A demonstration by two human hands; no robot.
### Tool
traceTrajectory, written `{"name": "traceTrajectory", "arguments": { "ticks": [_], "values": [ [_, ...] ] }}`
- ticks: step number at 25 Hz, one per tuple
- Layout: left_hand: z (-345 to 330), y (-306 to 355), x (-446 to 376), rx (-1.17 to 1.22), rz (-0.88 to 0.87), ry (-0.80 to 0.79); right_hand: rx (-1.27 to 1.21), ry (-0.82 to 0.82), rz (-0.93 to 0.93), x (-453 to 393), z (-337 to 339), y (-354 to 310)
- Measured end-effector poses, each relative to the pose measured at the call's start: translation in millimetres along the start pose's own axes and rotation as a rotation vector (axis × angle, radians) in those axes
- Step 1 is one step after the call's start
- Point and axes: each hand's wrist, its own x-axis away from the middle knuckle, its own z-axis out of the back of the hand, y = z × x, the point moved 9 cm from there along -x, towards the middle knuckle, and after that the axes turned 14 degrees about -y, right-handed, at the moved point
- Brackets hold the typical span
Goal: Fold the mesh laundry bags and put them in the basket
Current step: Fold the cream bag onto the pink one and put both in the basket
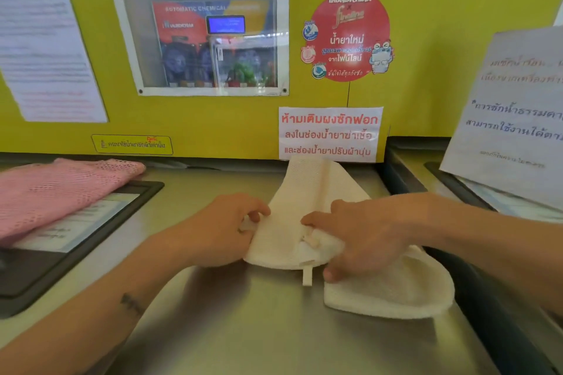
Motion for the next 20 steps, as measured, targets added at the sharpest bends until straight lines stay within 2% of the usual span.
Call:
{"name": "traceTrajectory", "arguments": {
  "ticks": [3, 5, 9, 13, 15, 18, 20],
  "values": [
    [3, -8, 15, -0.030, -0.052, 0.013, -0.135, 0.189, 0.181, 6, 29, -12],
    [16, -27, 33, -0.003, -0.023, 0.097, -0.320, 0.333, 0.225, 11, 55, -13],
    [58, -67, 83, -0.139, -0.059, 0.398, -0.587, 0.629, 0.289, 5, 98, -29],
    [119, -112, 146, -0.158, -0.131, 0.648, -0.680, 1.037, 0.349, 17, 142, -71],
    [153, -132, 188, -0.182, -0.166, 0.804, -0.760, 1.179, 0.401, 20, 171, -96],
    [193, -165, 249, -0.271, -0.146, 0.970, -1.030, 1.260, 0.498, 12, 208, -126],
    [211, -198, 292, -0.321, -0.075, 1.022, -1.265, 1.166, 0.637, -12, 223, -161]
  ]
}}
